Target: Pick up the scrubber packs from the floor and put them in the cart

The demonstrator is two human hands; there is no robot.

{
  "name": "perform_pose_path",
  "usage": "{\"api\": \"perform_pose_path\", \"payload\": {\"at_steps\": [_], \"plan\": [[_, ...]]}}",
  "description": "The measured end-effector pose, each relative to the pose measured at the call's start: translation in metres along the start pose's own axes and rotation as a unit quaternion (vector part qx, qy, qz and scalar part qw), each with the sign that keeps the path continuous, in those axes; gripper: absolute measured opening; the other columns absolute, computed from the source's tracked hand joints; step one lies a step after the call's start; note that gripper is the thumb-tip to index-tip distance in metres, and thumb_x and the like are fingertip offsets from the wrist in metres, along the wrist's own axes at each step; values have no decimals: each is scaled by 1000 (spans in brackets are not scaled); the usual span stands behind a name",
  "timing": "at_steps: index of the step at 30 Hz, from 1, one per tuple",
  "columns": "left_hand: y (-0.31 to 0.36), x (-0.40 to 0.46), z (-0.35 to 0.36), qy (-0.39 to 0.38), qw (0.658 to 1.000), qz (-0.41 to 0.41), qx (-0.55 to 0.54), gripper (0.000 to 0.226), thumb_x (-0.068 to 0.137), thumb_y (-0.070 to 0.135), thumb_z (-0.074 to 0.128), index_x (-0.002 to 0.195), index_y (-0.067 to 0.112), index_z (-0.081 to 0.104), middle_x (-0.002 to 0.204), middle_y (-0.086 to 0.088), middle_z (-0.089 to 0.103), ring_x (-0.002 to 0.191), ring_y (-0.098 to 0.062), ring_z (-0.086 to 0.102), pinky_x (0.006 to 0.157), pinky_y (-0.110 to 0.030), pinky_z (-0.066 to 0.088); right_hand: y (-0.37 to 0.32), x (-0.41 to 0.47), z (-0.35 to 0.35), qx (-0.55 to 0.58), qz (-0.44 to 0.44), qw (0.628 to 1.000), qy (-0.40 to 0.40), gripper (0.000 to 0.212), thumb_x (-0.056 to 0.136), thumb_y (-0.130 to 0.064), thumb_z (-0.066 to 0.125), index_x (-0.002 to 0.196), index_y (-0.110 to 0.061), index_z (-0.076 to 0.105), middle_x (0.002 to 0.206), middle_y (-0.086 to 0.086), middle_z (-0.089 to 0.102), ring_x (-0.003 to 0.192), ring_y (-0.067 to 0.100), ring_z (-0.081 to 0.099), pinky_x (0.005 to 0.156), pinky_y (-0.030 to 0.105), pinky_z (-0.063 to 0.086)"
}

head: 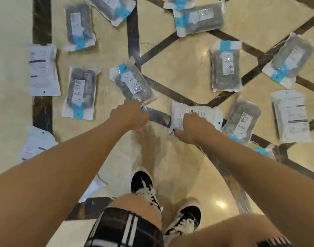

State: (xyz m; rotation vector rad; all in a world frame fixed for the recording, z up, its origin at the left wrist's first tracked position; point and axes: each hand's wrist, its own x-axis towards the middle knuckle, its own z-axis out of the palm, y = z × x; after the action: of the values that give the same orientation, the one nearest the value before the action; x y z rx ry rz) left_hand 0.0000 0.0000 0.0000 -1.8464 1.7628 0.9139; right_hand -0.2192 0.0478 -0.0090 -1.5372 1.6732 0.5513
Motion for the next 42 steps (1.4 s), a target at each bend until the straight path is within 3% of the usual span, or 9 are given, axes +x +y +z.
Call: {"api": "perform_pose_path", "payload": {"at_steps": [5, 9, 17, 21, 25, 30, 36, 39, 42], "plan": [[-27, 124, 68, 85, 996, 9, 26, 74, 98, 61, 42, 157, 18, 25, 161, -17, 28, 141, -44, 38, 108, -60, 43, 30, 112, 56, -30, 47, 998, 20, 85, 100, -61, 43, 164, -18, 5, 168, 23, 6, 149, 50, 25, 119, 55, 26], [-42, 178, 91, 104, 993, 16, 52, 80, 99, 65, 38, 163, 31, 2, 172, -1, -11, 157, -40, -7, 118, -70, 20, 29, 158, 76, -97, 76, 990, 71, 92, 95, -77, 25, 163, -27, -10, 167, 26, -9, 147, 60, 9, 116, 65, 23], [-52, 132, 141, 184, 980, 72, 34, 52, 96, 59, 48, 137, 27, 46, 151, -5, 38, 132, -42, 34, 96, -53, 51, 15, 170, 92, -121, -91, 976, 157, 54, 96, -66, 40, 112, -23, 69, 159, 11, 28, 146, 51, 15, 111, 73, 17], [-64, 109, 166, 227, 970, 68, -49, 39, 100, 56, 42, 108, 25, 65, 129, 1, 54, 116, -38, 45, 91, -46, 50, 30, 166, 98, -128, -101, 960, 229, 46, 87, -60, 65, 106, -18, 69, 159, 11, 32, 145, 42, 25, 111, 74, 23], [-65, 111, 176, 260, 941, -63, -208, 70, 87, 49, 73, 142, 14, 48, 146, -16, 39, 128, -45, 43, 104, -52, 42, 35, 156, 94, 0, 88, 972, 220, 87, 72, -65, 79, 133, -31, 29, 160, 16, 7, 138, 51, 26, 102, 73, 37], [-57, 120, 173, 174, 891, -172, -382, 92, 78, 47, 85, 142, 2, 36, 142, -20, 48, 129, -40, 51, 99, -46, 45, 29, 157, 83, 155, 98, 954, 238, 75, 78, -45, 74, 129, -32, 22, 142, 13, 24, 125, 48, 35, 99, 67, 42], [-59, 127, 164, 140, 866, -162, -451, 82, 72, 42, 91, 132, 7, 47, 130, -12, 63, 113, -31, 63, 92, -45, 55, 28, 148, 51, 639, 8, 761, 114, 62, 80, 6, 51, 133, -23, 35, 104, 12, 49, 75, 25, 53, 61, 37, 50], [-56, 124, 163, 149, 868, -141, -453, 87, 72, 39, 92, 137, 9, 44, 135, -9, 60, 117, -28, 61, 100, -45, 52, 43, 153, 57, 676, 35, 731, 85, 68, 60, 7, 46, 125, -14, 50, 111, 18, 57, 93, 37, 62, 80, 50, 60], [-54, 124, 165, 165, 870, -115, -450, 95, 70, 38, 94, 145, 12, 41, 139, -6, 59, 121, -27, 61, 103, -41, 50, 64, 155, 61, 676, 98, 725, 92, 26, 65, 2, 48, 86, -10, 58, 94, 11, 63, 78, 28, 65, 62, 35, 60]]}}
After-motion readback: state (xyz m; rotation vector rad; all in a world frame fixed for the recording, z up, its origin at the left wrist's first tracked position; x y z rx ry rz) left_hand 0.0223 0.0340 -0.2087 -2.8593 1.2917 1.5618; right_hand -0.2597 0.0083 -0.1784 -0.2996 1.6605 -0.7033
